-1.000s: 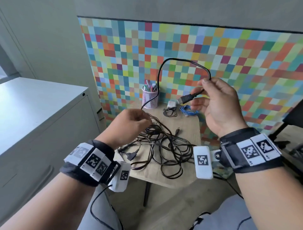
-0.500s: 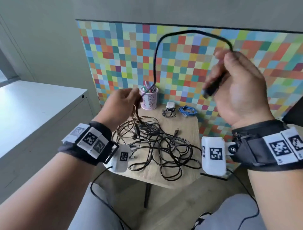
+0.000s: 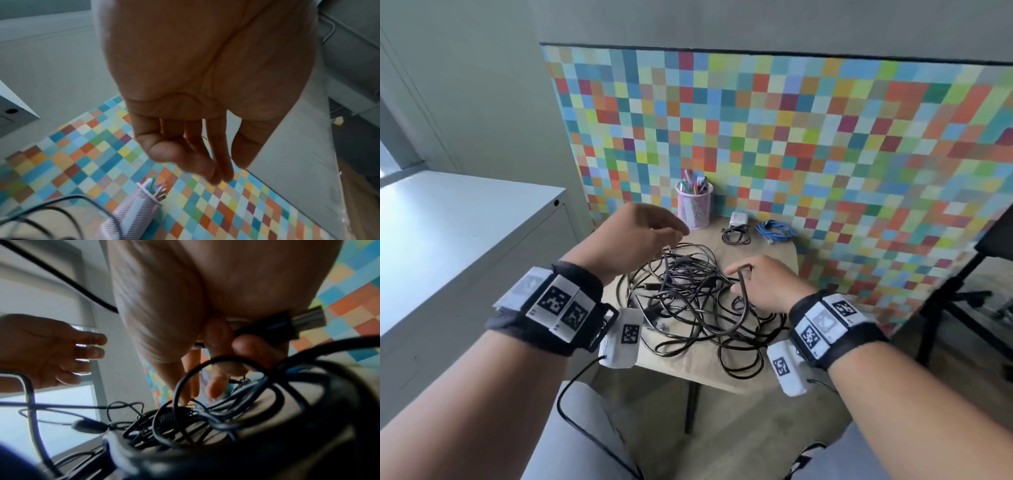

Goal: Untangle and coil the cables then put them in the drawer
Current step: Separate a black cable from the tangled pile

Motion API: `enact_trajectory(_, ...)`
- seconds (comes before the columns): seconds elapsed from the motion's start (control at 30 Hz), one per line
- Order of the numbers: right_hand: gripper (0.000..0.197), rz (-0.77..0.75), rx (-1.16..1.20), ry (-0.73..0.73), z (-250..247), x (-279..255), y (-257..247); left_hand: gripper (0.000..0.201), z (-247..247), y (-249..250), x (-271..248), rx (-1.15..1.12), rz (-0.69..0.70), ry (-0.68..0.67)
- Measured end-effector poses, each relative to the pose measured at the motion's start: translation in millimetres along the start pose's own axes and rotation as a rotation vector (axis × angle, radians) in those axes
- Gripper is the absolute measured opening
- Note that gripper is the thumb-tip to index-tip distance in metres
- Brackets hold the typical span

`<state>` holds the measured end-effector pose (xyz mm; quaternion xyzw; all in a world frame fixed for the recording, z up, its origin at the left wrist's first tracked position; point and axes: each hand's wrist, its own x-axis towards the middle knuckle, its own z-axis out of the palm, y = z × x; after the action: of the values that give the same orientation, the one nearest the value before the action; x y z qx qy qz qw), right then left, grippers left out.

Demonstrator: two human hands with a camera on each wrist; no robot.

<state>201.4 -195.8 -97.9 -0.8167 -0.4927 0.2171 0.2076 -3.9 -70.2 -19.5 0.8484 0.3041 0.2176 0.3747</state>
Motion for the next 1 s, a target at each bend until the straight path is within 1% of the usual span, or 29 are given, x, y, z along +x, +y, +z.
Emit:
enact_trajectory(0.1,0.033,-0.053,-0.103,0.034,0,10,-6,0.016,-2,-18,-7,0.150,-0.023,-0.135)
enact_trajectory(0.17,0.030,-0.123,-0.161,-0.010,-2,14,-15,0.018,-2,-30,-12,0.208,-0.034,-0.188)
enact_trajectory(0.27,0.016,-0.183,-0.207,-0.056,4,24,-22,0.024,-2,-41,-21,0.220,-0.075,-0.211)
enact_trajectory(0.37,0.007,-0.173,-0.235,-0.044,8,31,-22,0.037,0,-48,-29,0.234,-0.097,-0.247)
enact_trajectory(0.43,0.008,-0.187,-0.250,-0.042,6,32,-25,0.047,2,-51,-33,0.214,-0.102,-0.266)
enact_trajectory(0.5,0.013,-0.216,-0.209,-0.035,-2,31,-28,0.054,3,-54,-37,0.177,-0.096,-0.271)
enact_trajectory(0.57,0.015,-0.239,-0.097,-0.025,-12,31,-31,0.056,3,-56,-40,0.155,-0.085,-0.267)
enact_trajectory(0.63,0.019,-0.239,-0.044,-0.066,-17,29,-31,0.054,4,-55,-41,0.134,-0.078,-0.243)
enact_trajectory(0.7,0.029,-0.228,-0.135,-0.155,-12,27,-31,0.054,6,-54,-41,0.085,-0.069,-0.184)
enact_trajectory(0.77,0.031,-0.234,-0.235,-0.173,-1,28,-28,0.053,8,-53,-41,0.022,-0.051,-0.097)
enact_trajectory(0.83,0.022,-0.241,-0.240,-0.115,4,29,-28,0.049,9,-54,-40,-0.055,-0.037,-0.030)
enact_trajectory(0.93,0.009,-0.247,-0.203,-0.006,-11,31,-32,0.040,9,-56,-39,-0.115,-0.052,-0.001)
enact_trajectory(1.0,0.013,-0.291,-0.151,0.092,-34,31,-37,0.038,11,-57,-38,-0.115,-0.075,-0.006)
